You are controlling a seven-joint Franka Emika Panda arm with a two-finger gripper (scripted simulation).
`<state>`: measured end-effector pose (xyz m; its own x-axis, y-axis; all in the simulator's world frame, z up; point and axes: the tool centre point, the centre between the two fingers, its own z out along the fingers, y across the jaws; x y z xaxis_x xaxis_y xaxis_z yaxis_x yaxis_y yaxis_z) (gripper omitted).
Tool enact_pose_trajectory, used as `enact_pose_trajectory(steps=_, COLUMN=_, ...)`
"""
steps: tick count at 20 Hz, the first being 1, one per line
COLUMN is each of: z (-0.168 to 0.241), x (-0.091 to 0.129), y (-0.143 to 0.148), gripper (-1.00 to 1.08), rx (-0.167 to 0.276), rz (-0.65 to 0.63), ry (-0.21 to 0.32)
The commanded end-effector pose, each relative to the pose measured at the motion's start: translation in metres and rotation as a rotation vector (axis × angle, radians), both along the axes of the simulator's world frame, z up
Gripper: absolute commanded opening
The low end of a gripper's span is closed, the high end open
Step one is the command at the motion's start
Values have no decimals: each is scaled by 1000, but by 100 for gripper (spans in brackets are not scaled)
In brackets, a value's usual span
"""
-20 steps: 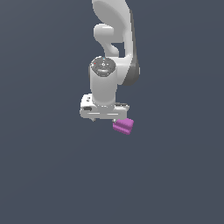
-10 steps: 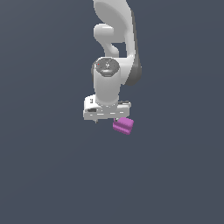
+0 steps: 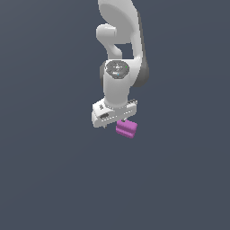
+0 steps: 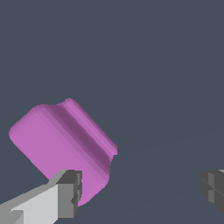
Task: Pick up the object and move it to a goal position.
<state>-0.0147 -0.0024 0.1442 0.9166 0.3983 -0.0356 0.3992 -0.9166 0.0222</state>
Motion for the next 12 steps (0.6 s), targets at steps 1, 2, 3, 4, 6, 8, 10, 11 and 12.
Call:
enact_pose_trajectory(steps=1, z=-2, x=-2, y=7, gripper=100, rx=5, rz=78, ry=0)
enact_pose_trajectory(steps=2, z=-2, x=-3, y=9, gripper=100, rx=7, rz=109, ry=0)
enact_pose_trajectory(steps=3, z=-3, x=-3, y=12, gripper=100, rx=9, rz=140, ry=0)
enact_pose_trajectory(steps=4, z=-3, x=-4, y=14, gripper=100, rx=11, rz=170, ry=0)
enact_pose_trajectory(steps=6, z=-4, x=-6, y=20, gripper=100, rx=15, rz=232, ry=-1)
enact_pose_trajectory(steps=8, z=-5, x=-7, y=25, gripper=100, rx=19, rz=293, ry=-1)
enact_pose_trajectory(steps=10, z=-6, x=-9, y=30, gripper=100, rx=23, rz=355, ry=-2)
enact_pose_trajectory(steps=11, z=-7, x=-10, y=33, gripper=100, rx=24, rz=385, ry=-2)
enact_pose_trajectory(steps=12, z=-7, x=-11, y=35, gripper=100, rx=26, rz=416, ry=-3)
